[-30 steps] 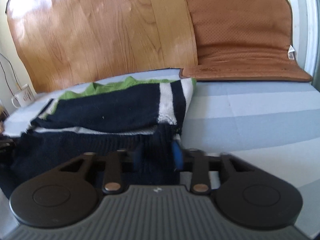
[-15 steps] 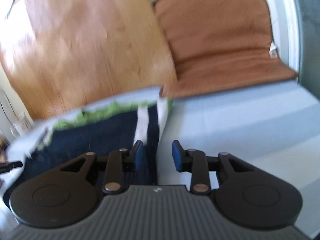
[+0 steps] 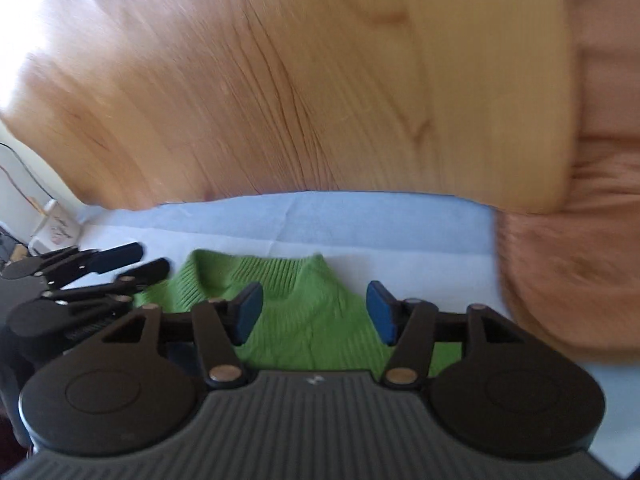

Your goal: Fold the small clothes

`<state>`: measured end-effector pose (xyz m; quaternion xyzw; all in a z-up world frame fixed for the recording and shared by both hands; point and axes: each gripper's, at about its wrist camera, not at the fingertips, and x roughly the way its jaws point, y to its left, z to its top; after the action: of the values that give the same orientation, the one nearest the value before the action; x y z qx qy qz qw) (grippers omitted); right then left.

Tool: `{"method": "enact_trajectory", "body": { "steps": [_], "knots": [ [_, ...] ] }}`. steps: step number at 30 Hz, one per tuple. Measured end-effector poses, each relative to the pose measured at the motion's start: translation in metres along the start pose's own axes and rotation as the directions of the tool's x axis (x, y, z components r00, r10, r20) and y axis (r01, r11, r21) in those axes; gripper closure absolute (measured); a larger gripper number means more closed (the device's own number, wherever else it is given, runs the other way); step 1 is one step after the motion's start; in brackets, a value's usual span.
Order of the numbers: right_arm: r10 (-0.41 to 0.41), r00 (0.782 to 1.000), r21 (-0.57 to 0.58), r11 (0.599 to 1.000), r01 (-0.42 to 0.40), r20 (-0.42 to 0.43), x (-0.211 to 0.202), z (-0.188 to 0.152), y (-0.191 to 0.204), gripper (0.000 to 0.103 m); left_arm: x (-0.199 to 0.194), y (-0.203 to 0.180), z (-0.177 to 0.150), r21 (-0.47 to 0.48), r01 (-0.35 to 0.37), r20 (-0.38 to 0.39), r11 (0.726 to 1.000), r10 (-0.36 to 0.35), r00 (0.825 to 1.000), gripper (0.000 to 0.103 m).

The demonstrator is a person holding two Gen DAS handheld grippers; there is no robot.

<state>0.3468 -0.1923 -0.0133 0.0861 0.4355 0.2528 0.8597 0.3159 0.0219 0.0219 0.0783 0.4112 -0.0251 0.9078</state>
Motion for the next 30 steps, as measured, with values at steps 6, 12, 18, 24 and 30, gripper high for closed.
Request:
{"method": "enact_trajectory", "body": {
  "steps": [6, 12, 18, 24, 30],
  "knots": [
    [-0.03, 1.0, -0.129, 0.991, 0.029, -0.002, 0.018, -0.001, 0.014, 0.085, 0.007, -0.012, -0.005, 0.034, 0.002, 0.039, 0.999, -0.003, 0.999, 0.101],
    [0.025, 0.992, -0.174, 0.985, -0.003, 0.127, -0.059, -0.018, 0.036, 0.088, -0.085, -0.01, -0.019, 0.024, 0.014, 0.244, 1.0, -0.02, 0.97, 0.101],
    [0.067, 0.969, -0.355, 0.934, 0.023, 0.238, -0.159, -0.098, 0.089, 0.089, -0.201, -0.005, -0.088, 0.066, 0.034, 0.417, 0.997, -0.058, 0.907, 0.101],
    [0.06, 0.948, -0.514, 0.85, 0.117, 0.314, -0.213, -0.238, 0.121, 0.089, -0.284, 0.039, -0.16, -0.08, 0.139, 0.476, 0.987, -0.085, 0.875, 0.099],
    [-0.001, 0.967, -0.407, 0.907, 0.108, 0.254, -0.181, -0.32, 0.087, 0.079, -0.277, 0.084, -0.207, -0.258, 0.165, 0.362, 0.952, -0.063, 0.93, 0.089]
  ]
}}
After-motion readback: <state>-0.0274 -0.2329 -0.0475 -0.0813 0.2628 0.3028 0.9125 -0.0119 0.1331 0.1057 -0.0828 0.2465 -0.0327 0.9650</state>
